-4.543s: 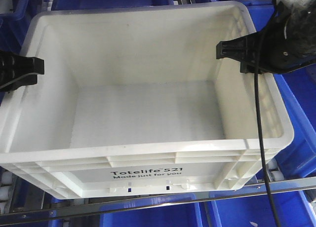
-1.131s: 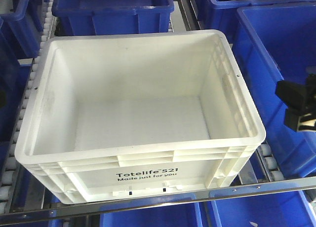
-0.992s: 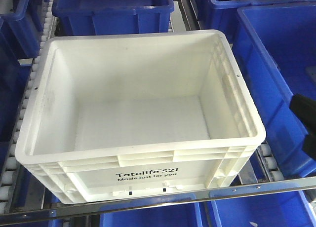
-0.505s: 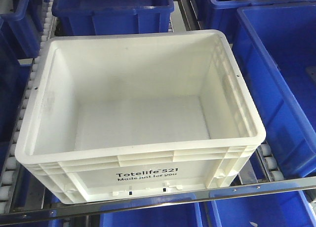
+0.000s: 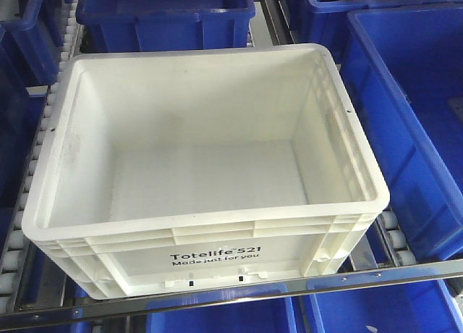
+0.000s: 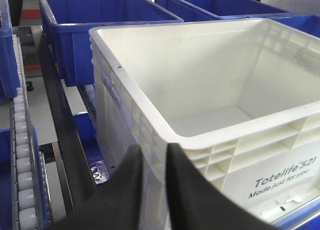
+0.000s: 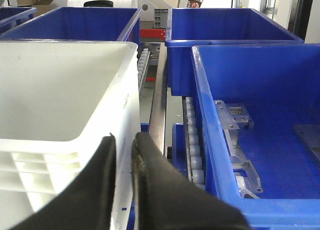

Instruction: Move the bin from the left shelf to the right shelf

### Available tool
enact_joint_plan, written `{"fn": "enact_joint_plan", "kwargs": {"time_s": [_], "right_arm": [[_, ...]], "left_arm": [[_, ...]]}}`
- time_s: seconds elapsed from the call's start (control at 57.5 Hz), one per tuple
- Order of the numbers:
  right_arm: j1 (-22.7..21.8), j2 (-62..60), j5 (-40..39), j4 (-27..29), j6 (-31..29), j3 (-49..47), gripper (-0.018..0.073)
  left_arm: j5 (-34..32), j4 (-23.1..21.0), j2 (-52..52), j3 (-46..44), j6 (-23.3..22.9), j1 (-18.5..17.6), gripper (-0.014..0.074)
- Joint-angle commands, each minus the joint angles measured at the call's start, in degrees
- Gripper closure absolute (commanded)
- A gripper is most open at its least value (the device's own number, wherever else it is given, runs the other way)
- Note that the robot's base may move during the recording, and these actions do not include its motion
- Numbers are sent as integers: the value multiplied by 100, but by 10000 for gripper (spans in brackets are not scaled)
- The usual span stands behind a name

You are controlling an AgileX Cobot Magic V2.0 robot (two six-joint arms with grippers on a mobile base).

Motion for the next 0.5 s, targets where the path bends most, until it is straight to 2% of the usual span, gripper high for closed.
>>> {"fn": "enact_joint_plan", "kwargs": {"time_s": [0.0, 0.487], "right_arm": [[-23, 65, -458, -48, -77, -153, 570], [-23, 65, -480, -26, -77, -153, 567]], "left_arm": [[-406, -82, 86, -136, 5, -29, 605], [-398, -84, 86, -136, 0, -29, 605]]}}
